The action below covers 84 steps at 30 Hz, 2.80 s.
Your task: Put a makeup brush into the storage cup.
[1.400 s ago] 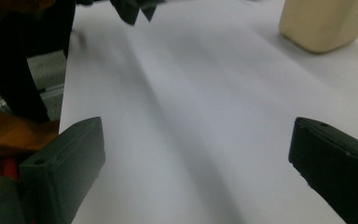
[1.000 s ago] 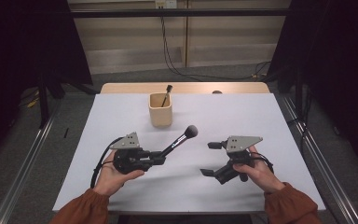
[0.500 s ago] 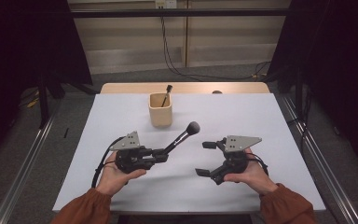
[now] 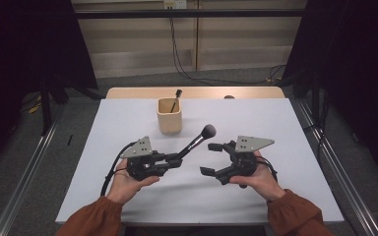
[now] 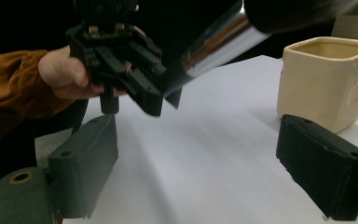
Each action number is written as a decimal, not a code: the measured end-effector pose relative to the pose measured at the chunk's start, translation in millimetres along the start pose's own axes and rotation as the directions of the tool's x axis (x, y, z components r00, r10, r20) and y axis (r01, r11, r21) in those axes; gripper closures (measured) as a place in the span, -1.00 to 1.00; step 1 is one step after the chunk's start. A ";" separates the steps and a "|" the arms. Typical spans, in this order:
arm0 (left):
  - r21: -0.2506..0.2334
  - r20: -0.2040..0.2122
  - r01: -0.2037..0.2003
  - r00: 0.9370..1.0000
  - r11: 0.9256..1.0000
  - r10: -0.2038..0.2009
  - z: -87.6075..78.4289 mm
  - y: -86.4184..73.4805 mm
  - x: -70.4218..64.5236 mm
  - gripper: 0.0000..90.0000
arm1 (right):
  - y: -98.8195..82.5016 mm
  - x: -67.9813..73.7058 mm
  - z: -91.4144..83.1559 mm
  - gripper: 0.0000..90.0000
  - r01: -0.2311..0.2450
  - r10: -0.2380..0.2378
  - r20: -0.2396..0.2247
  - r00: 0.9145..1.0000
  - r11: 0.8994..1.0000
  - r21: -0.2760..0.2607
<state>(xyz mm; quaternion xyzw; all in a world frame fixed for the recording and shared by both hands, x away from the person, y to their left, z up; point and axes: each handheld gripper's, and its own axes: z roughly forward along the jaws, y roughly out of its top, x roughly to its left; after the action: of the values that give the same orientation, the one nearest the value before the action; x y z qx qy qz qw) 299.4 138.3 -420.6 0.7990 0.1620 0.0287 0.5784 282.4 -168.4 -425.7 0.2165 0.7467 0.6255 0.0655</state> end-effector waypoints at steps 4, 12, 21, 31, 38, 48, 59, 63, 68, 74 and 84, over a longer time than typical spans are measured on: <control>-0.001 0.006 0.001 1.000 1.000 -0.001 3.4 -2.8 -2.6 0.65 | 2.5 -0.9 3.5 -0.52 -0.011 0.011 -0.010 1.000 1.000 -0.012; 0.026 0.032 -0.005 0.999 1.000 0.004 10.9 -7.1 -7.1 0.65 | 1.2 -0.7 6.9 -0.08 -0.028 0.027 -0.035 0.999 0.999 -0.017; 0.048 0.049 -0.014 0.999 0.999 0.012 16.3 -11.3 -10.4 0.65 | -0.5 -1.3 5.7 0.31 -0.052 0.050 -0.041 0.998 0.998 -0.038; 0.061 0.060 -0.027 0.998 0.998 0.023 19.9 -13.3 -12.2 0.65 | -2.4 -3.6 6.1 0.41 -0.114 0.110 -0.072 0.991 0.992 -0.050; 0.066 0.057 -0.032 0.998 0.997 0.028 21.6 -14.4 -12.3 0.65 | -2.0 -6.3 7.4 0.52 -0.162 0.154 -0.106 0.982 0.985 -0.068; 0.065 0.040 -0.028 0.999 0.998 0.025 23.4 -15.3 -13.1 0.54 | -1.1 -6.4 7.5 0.61 -0.176 0.165 -0.148 0.975 0.982 -0.065; 0.058 -0.006 0.008 1.000 0.998 -0.007 21.5 -16.0 -10.9 0.04 | 1.4 -10.7 -0.1 0.61 -0.160 0.151 -0.108 0.983 0.984 -0.076; 0.045 -0.027 0.032 0.999 0.998 -0.031 17.9 -14.4 -9.2 -0.20 | 3.0 -11.6 -3.7 0.61 -0.151 0.144 -0.099 0.985 0.986 -0.069; 0.035 -0.058 0.054 0.997 0.998 -0.052 11.0 -11.5 -7.3 -0.54 | 5.7 -14.5 -8.2 0.61 -0.158 0.153 -0.102 0.983 0.986 -0.046; 0.032 -0.083 0.091 0.993 0.995 -0.088 4.3 -9.7 -1.7 -0.77 | 11.8 -14.9 -11.5 0.61 -0.144 0.143 -0.106 0.984 0.990 0.000; -0.013 -0.088 0.116 0.989 0.993 -0.116 -2.6 -6.4 1.0 -0.97 | 24.8 -17.7 -16.3 0.61 -0.125 0.132 -0.112 0.985 0.990 0.070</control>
<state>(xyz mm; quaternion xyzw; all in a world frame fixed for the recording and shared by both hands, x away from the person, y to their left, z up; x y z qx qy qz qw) 298.3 142.8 -425.9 0.7839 0.2336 0.0312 0.5744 298.3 -187.2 -401.5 0.2295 0.7530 0.6162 -0.0255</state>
